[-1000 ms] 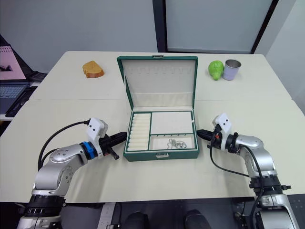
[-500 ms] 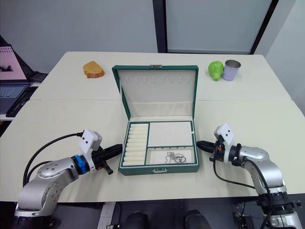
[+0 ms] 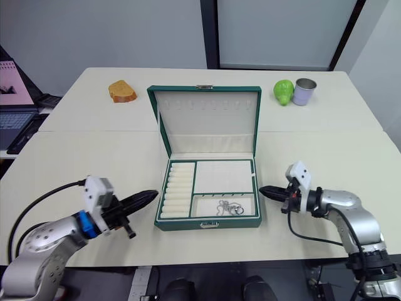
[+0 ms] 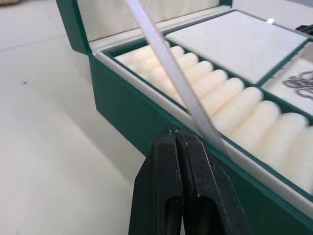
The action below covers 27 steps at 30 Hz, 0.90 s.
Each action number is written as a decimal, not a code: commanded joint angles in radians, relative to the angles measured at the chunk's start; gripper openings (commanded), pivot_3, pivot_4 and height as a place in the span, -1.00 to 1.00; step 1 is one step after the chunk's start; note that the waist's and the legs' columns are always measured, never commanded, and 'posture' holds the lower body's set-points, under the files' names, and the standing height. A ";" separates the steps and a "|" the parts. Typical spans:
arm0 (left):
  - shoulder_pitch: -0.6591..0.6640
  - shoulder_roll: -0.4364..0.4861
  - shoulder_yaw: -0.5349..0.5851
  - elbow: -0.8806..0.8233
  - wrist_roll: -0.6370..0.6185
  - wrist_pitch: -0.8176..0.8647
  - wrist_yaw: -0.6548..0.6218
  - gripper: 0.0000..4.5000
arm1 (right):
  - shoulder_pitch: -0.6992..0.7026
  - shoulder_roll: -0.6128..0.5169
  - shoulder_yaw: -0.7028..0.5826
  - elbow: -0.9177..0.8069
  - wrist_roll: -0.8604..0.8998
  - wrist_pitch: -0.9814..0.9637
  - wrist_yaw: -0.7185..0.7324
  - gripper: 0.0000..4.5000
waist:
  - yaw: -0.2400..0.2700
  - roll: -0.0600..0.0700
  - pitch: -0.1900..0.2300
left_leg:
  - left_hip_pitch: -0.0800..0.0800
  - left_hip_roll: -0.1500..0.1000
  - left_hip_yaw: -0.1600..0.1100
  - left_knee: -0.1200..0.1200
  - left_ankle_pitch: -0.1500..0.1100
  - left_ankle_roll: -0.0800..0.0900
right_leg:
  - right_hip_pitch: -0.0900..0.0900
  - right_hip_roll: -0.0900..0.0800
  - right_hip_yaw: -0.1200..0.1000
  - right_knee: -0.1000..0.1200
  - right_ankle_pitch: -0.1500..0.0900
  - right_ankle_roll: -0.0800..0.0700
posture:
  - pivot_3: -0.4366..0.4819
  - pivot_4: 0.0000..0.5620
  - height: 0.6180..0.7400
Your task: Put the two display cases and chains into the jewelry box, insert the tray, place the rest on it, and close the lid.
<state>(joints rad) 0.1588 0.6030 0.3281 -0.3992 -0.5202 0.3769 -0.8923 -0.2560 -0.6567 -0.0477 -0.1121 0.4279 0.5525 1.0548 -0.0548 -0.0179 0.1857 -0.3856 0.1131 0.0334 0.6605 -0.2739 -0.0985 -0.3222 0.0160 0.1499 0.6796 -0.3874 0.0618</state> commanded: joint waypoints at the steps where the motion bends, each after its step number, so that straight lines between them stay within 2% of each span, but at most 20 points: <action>1: 0.096 -0.016 0.090 -0.066 -0.047 -0.098 -0.043 -0.96 | -0.034 -0.043 -0.057 0.030 0.031 -0.033 0.038 -0.98 | 0.000 0.000 0.000 | 0.000 0.000 0.000 0.000 0.000 0.000 | 0.001 0.000 0.000 0.000 0.000 0.000 | -0.05 -0.47 1.00; 4: 0.199 -0.077 0.145 -0.101 -0.089 -0.196 -0.073 -0.96 | -0.104 -0.069 -0.068 0.117 0.022 -0.067 0.058 -0.98 | -0.002 -0.001 0.000 | 0.001 -0.001 0.000 0.000 0.000 0.000 | 0.001 0.000 0.001 0.000 0.000 0.000 | -0.05 -0.47 1.00; 10: 0.420 -0.191 0.168 -0.126 -0.064 -0.406 -0.128 -0.96 | -0.346 -0.076 -0.033 0.379 -0.045 -0.189 0.097 -0.98 | -0.005 -0.001 0.001 | 0.002 -0.001 0.000 0.000 -0.001 0.001 | 0.002 0.000 0.002 0.000 0.000 0.000 | -0.05 -0.47 1.00; 16: 0.564 -0.291 0.121 -0.140 -0.023 -0.553 -0.134 -0.96 | -0.620 -0.032 0.007 0.747 -0.154 -0.397 0.113 -0.98 | -0.018 -0.002 0.002 | 0.002 -0.001 0.002 0.000 -0.002 0.004 | 0.003 0.000 0.003 -0.002 0.000 0.000 | -0.05 -0.47 1.00; 19: 0.649 -0.345 0.065 -0.174 -0.043 -0.589 -0.145 -0.96 | -0.765 0.011 0.018 0.937 -0.203 -0.491 0.086 -0.98 | -0.033 -0.002 0.002 | 0.003 -0.001 0.004 0.001 -0.003 0.006 | 0.003 -0.001 0.005 -0.003 0.000 0.000 | -0.05 -0.47 1.00; 23: 0.664 -0.365 0.041 -0.186 -0.041 -0.621 -0.112 -0.96 | -0.874 0.051 0.024 1.096 -0.247 -0.568 0.074 -0.98 | -0.037 -0.002 0.002 | 0.003 0.000 0.006 0.000 -0.003 0.006 | 0.003 0.000 0.005 -0.004 0.000 0.000 | -0.05 -0.47 1.00; 27: 0.671 -0.358 0.037 -0.165 -0.036 -0.647 -0.103 -0.96 | -0.945 0.086 0.015 1.177 -0.268 -0.609 0.067 -0.98 | -0.038 -0.002 0.002 | 0.003 0.001 0.008 0.000 -0.003 0.006 | 0.003 -0.001 0.006 -0.004 0.000 0.000 | -0.05 -0.47 1.00</action>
<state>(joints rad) 0.8145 0.2414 0.3669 -0.5536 -0.5508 -0.2405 -0.9972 -1.1566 -0.5676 -0.0139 1.0547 0.1604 -0.0245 1.1236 -0.0929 -0.0197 0.1880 -0.3825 0.1138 0.0416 0.6607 -0.2771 -0.0931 -0.3194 0.0152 0.1564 0.6754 -0.3872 0.0620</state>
